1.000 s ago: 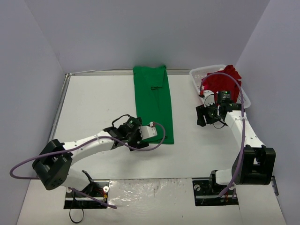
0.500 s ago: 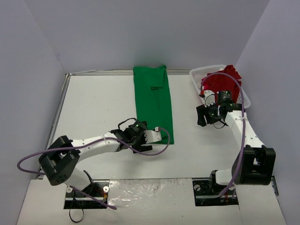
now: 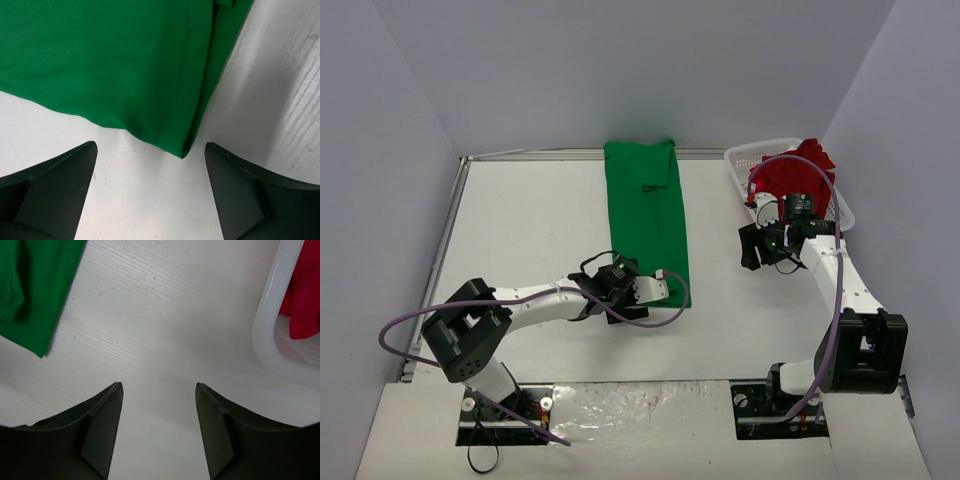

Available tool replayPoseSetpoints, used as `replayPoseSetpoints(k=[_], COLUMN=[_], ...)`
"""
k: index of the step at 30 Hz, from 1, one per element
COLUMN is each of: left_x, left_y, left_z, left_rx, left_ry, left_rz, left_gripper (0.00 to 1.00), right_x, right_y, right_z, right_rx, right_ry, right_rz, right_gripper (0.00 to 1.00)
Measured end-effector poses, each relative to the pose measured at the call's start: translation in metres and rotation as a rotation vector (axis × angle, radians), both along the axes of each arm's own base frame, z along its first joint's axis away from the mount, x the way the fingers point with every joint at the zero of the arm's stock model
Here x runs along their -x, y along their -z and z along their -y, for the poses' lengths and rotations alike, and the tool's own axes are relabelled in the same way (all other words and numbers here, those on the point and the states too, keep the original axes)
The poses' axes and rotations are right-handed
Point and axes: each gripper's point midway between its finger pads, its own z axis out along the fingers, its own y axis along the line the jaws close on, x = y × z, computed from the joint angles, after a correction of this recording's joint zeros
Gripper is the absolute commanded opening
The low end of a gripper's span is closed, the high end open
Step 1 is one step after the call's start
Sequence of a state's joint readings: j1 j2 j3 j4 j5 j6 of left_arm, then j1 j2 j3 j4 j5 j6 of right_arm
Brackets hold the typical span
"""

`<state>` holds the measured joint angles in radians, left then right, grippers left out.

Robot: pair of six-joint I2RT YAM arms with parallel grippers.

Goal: Fold and stack the t-shirts
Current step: Grab the bottom of the folded rectangular tshirt with both arms

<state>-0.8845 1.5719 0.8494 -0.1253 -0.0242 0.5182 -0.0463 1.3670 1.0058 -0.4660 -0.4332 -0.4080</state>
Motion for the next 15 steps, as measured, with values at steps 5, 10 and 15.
replayPoseSetpoints(k=[5,10,15], left_x=[-0.0015,-0.0011,0.0048], left_y=[0.0024,0.0061,0.0105], left_z=[0.0026,0.0063,0.0041], left_rx=[-0.006,-0.015,-0.029], left_ry=[-0.002,0.001,0.011], left_rz=[-0.01,-0.037,-0.067], left_gripper=[0.68,0.48,0.34], right_x=[0.0,-0.0002,-0.0003], right_y=[0.0039,0.0062,0.0065], right_z=[0.0016,0.0028,0.0038], right_rx=[0.01,0.016,0.021], right_ry=[0.004,0.007,0.01], right_rz=[-0.013,-0.02,-0.02], right_gripper=[0.56,0.56,0.56])
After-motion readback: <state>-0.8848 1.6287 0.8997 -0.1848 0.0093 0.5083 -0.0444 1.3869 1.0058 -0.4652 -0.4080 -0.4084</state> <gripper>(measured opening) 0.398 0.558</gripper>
